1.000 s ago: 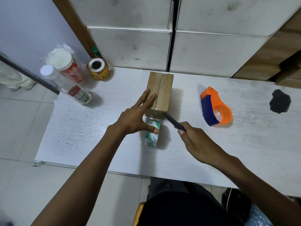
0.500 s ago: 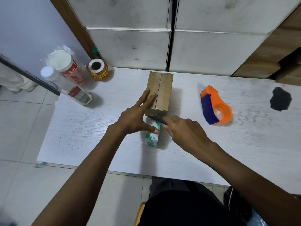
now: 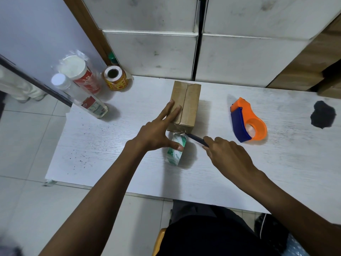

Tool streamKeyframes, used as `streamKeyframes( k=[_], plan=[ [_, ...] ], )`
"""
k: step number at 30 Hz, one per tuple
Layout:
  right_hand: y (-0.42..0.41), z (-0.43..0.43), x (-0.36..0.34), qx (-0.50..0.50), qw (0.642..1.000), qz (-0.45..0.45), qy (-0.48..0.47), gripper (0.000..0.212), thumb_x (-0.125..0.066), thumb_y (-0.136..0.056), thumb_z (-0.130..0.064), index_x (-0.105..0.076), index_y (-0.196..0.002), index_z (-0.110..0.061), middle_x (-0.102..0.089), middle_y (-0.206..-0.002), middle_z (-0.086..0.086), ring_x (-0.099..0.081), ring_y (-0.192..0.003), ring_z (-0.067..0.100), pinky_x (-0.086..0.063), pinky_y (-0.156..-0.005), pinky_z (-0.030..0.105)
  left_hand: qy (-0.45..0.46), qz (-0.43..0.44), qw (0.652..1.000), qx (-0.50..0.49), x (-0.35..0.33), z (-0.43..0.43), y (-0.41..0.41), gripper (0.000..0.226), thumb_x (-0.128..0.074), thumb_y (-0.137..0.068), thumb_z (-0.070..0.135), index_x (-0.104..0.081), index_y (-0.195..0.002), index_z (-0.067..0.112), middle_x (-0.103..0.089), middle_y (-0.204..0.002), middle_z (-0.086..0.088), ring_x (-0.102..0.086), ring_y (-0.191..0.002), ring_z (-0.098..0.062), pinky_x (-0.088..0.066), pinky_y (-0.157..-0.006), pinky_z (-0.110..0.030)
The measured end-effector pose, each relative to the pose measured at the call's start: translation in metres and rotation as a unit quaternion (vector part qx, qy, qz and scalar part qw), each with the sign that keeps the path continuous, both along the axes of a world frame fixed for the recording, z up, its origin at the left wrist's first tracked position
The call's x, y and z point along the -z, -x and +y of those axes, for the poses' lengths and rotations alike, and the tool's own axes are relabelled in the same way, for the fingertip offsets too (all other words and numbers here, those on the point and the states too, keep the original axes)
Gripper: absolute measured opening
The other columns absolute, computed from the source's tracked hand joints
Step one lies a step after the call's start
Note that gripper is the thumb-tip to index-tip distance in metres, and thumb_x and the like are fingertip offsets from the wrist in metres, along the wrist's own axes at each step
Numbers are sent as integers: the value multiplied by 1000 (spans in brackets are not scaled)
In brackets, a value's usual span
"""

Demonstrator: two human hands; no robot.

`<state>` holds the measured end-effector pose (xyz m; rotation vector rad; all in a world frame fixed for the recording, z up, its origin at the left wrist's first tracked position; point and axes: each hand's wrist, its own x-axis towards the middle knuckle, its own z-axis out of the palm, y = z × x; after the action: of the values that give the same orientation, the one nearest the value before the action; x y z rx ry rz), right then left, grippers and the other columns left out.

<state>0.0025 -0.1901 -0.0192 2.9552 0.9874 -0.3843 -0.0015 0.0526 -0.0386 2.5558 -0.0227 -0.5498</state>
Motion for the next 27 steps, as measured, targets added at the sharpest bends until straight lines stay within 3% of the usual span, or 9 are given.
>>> streamKeyframes(
  k=[2, 3, 7, 9, 13, 19, 24, 27],
  plan=[
    [0, -6, -1, 13, 1000, -9, 15, 12, -55, -95, -18, -59, -100, -9, -60, -72, 8, -40, -46, 23, -16, -37, 24, -1, 3, 1000, -4, -1, 0, 1, 135, -87, -56, 62, 2, -156, 45, 22, -163, 24, -54, -131, -26, -51, -96, -52],
    [-1, -12, -1, 24, 999, -11, 18, 11, -54, -95, -18, -59, -98, -8, -60, -73, 8, -39, -48, 23, -15, -39, 25, -2, 4, 1000, -4, -1, 1, 2, 138, -88, -54, 63, 3, -156, 45, 23, -163, 25, -55, -130, -25, -51, -96, -51],
    [-4, -48, 3, 85, 996, -10, -25, 21, -50, -96, -30, -59, -95, -11, -64, -68, 6, -56, -49, 29, -37, -41, 29, 6, 7, 1000, -3, 1, 0, 2, 141, -89, -52, 63, 4, -155, 45, 25, -162, 25, -56, -129, -26, -51, -96, -52],
    [-2, -62, 7, 133, 990, 8, -46, 24, -47, -97, -33, -57, -95, -11, -64, -64, 6, -58, -50, 29, -39, -43, 30, 10, 7, 1000, 0, 1, -1, 2, 140, -89, -52, 62, 4, -156, 44, 25, -162, 25, -54, -130, -24, -50, -96, -52],
    [-1, -69, 26, 237, 951, 145, -136, 26, -39, -100, -28, -55, -98, -7, -62, -66, 10, -57, -59, 27, -46, -53, 40, 11, 11, 1000, 4, -1, 0, 2, 141, -89, -52, 61, 5, -156, 43, 26, -162, 25, -52, -133, -23, -50, -97, -53],
    [3, -57, 44, 249, 912, 251, -207, 11, -40, -99, -16, -44, -107, -11, -50, -56, 5, -43, -44, 16, -31, -43, 31, 17, 10, 1000, -1, -3, 0, 3, 142, -89, -52, 62, 6, -155, 45, 27, -161, 26, -52, -133, -24, -50, -98, -55],
    [-11, -32, 55, 283, 909, 198, -234, 17, -39, -101, -24, -42, -104, -7, -53, -60, 8, -50, -51, 20, -33, -45, 31, 28, -3, 1000, -8, -1, -3, 4, 146, -90, -51, 61, 11, -155, 43, 31, -161, 23, -40, -144, -24, -52, -96, -54],
    [-31, -19, 67, 294, 922, 176, -179, 20, -44, -98, -15, -44, -105, 3, -52, -71, 5, -51, -62, 19, -32, -47, 26, 52, -36, 997, -52, 0, -8, 13, 154, -94, -48, 54, 17, -154, 41, 37, -159, 17, -46, -138, -30, -59, -83, -52]
  ],
)
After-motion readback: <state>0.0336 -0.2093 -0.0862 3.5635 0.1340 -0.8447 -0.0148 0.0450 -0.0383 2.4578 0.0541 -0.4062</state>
